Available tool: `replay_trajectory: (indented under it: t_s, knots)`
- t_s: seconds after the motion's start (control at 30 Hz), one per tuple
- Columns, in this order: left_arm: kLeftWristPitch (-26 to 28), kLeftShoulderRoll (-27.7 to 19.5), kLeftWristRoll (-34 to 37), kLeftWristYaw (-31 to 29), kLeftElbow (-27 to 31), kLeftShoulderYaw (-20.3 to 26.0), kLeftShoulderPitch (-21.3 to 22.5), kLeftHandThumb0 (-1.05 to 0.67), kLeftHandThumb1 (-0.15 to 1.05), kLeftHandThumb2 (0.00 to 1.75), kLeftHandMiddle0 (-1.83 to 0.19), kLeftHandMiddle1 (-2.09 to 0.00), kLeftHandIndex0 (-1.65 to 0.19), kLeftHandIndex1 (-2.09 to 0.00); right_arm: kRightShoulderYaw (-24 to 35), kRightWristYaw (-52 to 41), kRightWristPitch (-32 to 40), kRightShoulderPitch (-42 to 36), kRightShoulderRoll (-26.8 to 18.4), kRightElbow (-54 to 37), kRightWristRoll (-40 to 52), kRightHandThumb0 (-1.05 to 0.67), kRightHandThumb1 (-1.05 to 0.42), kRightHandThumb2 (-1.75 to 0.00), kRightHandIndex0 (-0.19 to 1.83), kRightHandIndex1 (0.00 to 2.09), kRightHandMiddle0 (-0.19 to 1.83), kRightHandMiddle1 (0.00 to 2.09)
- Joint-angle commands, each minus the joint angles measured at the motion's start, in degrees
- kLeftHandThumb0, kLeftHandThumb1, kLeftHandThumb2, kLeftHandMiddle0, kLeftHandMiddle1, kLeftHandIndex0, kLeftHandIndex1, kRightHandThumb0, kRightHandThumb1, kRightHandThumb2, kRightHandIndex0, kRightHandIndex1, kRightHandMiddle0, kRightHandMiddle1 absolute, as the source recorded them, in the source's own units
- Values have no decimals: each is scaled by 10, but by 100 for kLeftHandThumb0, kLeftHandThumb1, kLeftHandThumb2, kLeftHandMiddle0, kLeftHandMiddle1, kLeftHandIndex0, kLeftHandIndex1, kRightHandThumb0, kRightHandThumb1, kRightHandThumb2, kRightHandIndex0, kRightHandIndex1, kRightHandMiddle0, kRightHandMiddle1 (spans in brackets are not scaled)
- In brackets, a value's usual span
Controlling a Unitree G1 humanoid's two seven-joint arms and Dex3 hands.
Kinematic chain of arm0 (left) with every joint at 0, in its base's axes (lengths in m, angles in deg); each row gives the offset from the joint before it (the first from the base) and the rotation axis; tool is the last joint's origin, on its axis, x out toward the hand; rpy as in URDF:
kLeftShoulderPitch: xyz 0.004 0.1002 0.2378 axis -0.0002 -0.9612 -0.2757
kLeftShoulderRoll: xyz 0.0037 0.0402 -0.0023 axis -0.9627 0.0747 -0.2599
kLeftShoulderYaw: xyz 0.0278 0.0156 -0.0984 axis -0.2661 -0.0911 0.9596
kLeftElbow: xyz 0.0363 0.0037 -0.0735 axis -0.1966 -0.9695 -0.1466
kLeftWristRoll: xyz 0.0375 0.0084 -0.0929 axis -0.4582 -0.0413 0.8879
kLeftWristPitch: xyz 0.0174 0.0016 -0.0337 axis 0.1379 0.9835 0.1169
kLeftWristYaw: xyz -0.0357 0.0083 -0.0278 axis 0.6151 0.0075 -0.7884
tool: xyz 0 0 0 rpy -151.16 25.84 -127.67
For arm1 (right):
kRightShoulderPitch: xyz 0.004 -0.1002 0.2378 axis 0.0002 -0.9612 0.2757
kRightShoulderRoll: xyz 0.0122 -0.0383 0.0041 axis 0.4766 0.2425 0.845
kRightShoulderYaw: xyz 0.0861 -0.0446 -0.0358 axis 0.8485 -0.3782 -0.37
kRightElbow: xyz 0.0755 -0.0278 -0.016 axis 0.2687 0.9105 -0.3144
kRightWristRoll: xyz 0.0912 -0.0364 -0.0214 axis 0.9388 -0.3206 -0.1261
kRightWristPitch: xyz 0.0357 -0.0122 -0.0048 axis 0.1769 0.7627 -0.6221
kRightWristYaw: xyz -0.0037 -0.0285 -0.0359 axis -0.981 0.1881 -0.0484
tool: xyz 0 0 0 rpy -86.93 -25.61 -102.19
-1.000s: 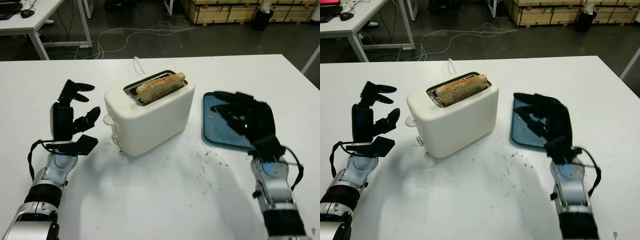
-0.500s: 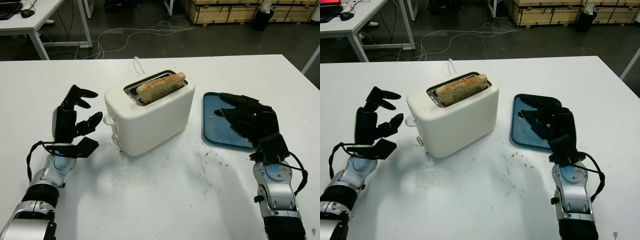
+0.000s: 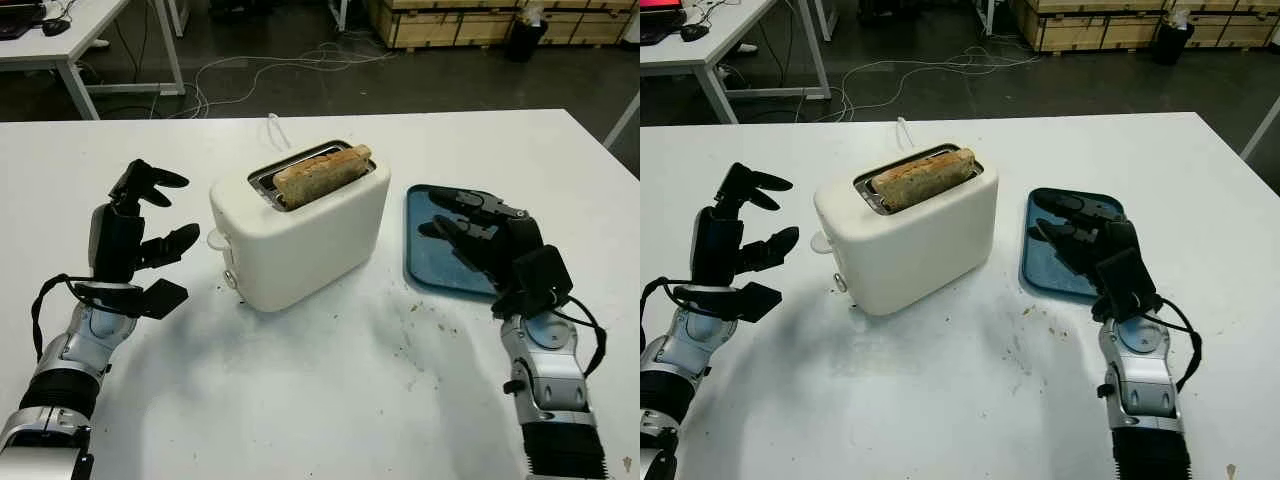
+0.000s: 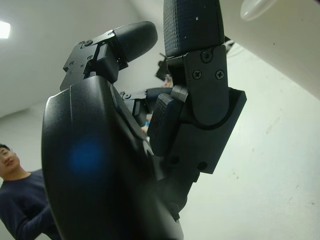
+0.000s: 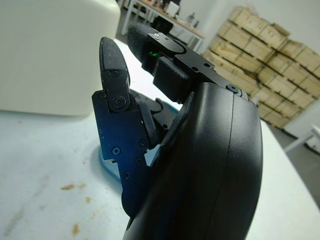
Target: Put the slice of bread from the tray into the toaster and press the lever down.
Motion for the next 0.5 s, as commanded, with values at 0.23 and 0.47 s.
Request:
replay_trajectory:
  t_s: [0.23, 0.47]
  knots:
    - [-52, -60, -72, 14, 1, -22, -1, -103, 92, 78, -24, -175, -9, -156, 2, 16, 6, 8, 7, 6, -7, -48, -92, -16, 92, 52, 102, 1]
    - [-108, -103, -241, 193, -12, -70, 13, -91, 92, 86, -7, -175, 0, -130, 1, 20, 4, 13, 8, 16, -6, -48, -92, -13, 90, 55, 103, 1]
